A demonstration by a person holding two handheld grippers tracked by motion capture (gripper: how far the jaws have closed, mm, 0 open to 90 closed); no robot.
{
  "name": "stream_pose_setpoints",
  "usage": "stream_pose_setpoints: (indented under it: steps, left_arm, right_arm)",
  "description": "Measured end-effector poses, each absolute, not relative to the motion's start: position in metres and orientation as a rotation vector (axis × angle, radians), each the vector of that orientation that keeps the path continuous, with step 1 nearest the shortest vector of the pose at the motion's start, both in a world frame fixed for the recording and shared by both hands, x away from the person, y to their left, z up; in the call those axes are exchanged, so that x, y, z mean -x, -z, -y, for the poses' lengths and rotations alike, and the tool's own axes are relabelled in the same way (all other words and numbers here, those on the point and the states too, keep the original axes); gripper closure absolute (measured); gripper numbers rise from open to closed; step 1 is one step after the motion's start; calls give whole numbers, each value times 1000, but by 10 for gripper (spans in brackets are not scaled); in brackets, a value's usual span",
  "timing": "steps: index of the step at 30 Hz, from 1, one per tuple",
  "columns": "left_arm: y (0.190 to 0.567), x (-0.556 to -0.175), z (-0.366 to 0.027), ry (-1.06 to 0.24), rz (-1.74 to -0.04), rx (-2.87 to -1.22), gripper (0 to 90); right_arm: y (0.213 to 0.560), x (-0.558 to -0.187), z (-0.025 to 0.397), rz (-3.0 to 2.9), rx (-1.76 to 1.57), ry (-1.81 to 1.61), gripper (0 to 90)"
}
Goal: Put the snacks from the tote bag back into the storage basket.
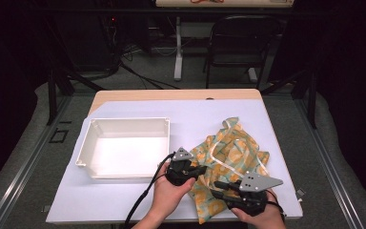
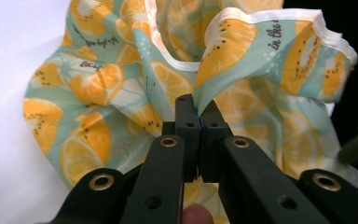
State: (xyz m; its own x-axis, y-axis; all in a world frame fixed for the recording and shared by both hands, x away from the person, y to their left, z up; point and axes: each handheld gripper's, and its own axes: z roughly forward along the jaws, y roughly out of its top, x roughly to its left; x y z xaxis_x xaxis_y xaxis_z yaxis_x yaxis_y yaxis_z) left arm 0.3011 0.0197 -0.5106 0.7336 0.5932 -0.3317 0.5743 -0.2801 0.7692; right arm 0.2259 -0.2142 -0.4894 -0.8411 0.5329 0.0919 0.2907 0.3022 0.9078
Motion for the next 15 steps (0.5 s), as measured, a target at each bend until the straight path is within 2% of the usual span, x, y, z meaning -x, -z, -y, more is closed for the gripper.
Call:
stream_pose_setpoints:
  steps: [3,6,9,15]
  left_arm:
    - [511,-298,-24,-30,-876,-1967,897]
    - [512,-295,-27,-42,-870,-1957,897]
    - [514,-291,-30,-53,-852,-1972,897]
    - [521,-282,-31,-61,-834,-1988,897]
  right_arm:
    - [470,-226,235,-2253,-776,-1630,593]
    - [467,-231,245,-2180,-848,-1636,562]
    - [471,-246,259,-2015,-1115,-1583,444]
    - [483,-268,258,-1896,-1418,-1407,210]
